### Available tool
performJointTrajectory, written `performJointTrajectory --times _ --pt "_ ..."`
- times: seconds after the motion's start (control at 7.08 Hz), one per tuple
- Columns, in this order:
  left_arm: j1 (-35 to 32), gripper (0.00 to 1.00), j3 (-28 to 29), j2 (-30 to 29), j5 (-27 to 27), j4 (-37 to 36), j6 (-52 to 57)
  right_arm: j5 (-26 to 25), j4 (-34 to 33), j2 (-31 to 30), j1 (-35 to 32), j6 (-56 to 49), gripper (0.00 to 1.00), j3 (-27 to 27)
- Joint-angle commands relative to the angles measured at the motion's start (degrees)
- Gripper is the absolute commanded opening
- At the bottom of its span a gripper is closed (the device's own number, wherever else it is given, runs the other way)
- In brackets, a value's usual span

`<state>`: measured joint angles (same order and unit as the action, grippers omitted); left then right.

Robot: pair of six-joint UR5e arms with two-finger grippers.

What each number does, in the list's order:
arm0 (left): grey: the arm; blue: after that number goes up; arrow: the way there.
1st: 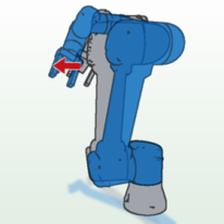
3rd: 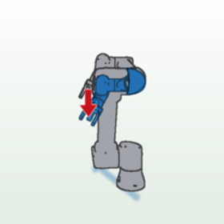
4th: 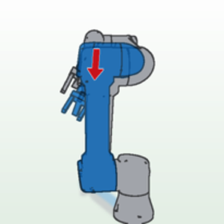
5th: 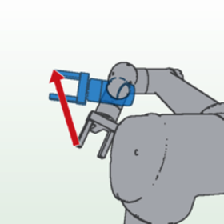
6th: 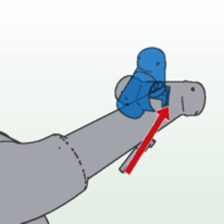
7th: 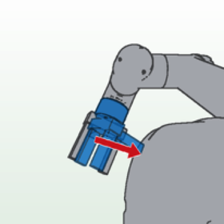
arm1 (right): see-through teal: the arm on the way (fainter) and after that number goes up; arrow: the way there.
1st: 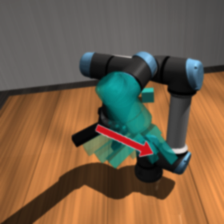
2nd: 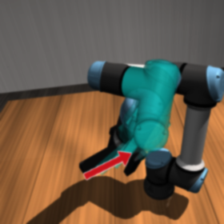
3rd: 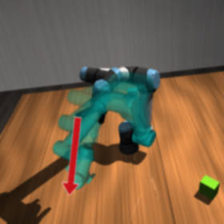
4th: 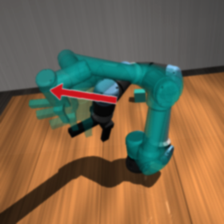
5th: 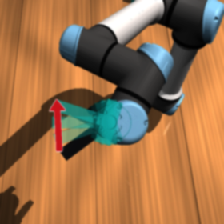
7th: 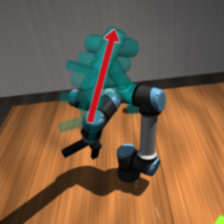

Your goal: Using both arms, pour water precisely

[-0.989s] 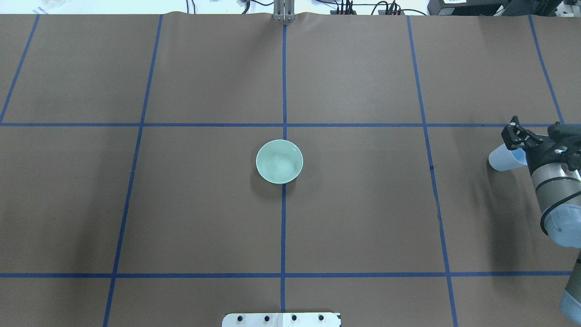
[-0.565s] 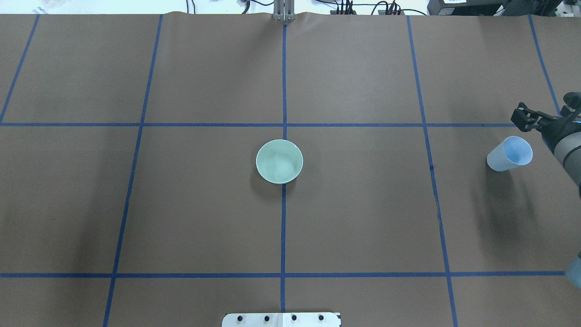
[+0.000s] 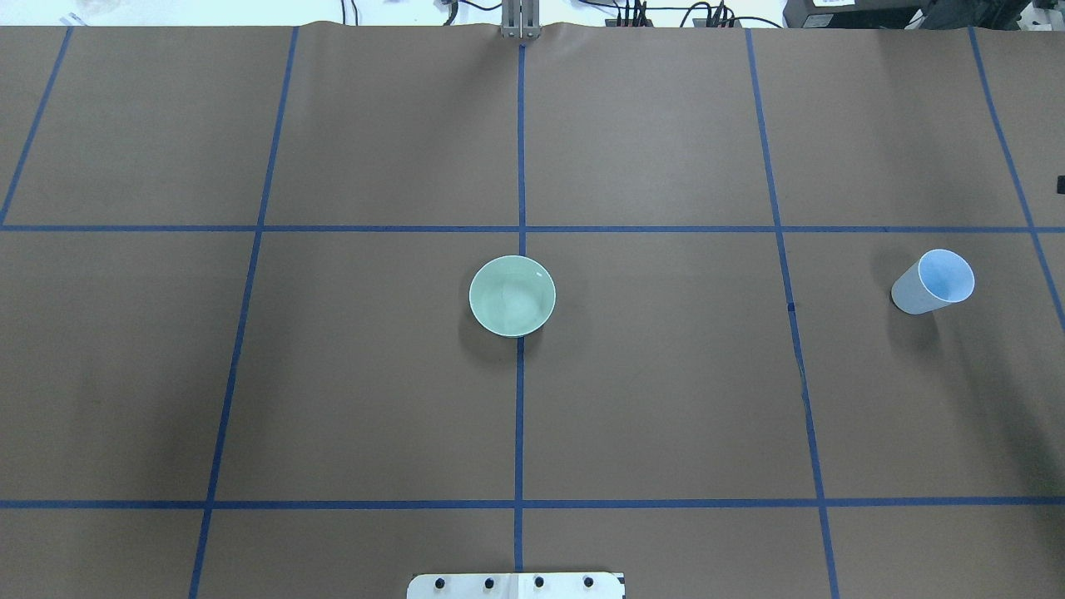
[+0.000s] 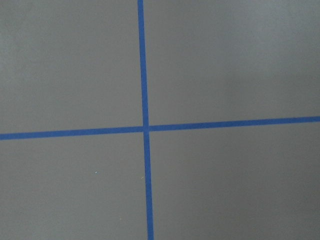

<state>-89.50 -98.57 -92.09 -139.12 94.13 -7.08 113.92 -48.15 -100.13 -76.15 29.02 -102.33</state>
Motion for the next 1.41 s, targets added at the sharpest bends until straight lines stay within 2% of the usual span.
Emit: performJointTrajectory --times 0.0,0.14,0.28,0.42,0.56,0.71,0.85,0.99,1.13,1.27 --pt "4.83 1.0 -0.48 -5.01 0.08 -0.26 -5.27 15.94 -19.42 4.3 -13.71 -25.21 1.0 0.64" --pt "8.77 1.0 -0.57 -8.08 0.08 -0.26 -12.09 17.81 -30.4 7.02 -16.89 -32.81 1.0 0.65" --pt "13.16 1.0 -0.31 -11.59 0.42 -0.61 -18.69 17.48 -38.08 8.36 -18.84 -40.2 1.0 0.91" --pt "15.91 1.0 -0.57 -14.15 0.34 0.09 -26.5 17.66 -41.55 8.11 -19.64 -45.49 1.0 1.61" --pt "18.2 1.0 -0.92 -17.04 0.77 0.01 -30.14 17.74 -41.41 6.37 -20.17 -46.76 1.0 1.7" --pt "22.05 1.0 -1.01 -20.29 4.09 0.01 -31.49 18.35 -41.41 5.91 -20.44 -46.69 1.0 2.05" --pt "26.87 1.0 -2.4 -22.24 10.21 1.4 -31.59 18.45 -41.49 5.74 -20.44 -46.6 1.0 2.14" --pt "31.44 1.0 -2.24 -22.35 12.27 5.76 -34.11 18.45 -41.41 5.21 -20.44 -46.51 1.0 2.14" --pt "37.32 1.0 -1.37 -24.87 12.38 8.16 -36.83 18.36 -41.32 4.51 -20.44 -45.9 1.0 3.36" --pt "40.08 1.0 -1.53 -26.46 14.03 8.01 -48.09 18.19 -40.97 4.59 -20.35 -45.55 1.0 6.24"
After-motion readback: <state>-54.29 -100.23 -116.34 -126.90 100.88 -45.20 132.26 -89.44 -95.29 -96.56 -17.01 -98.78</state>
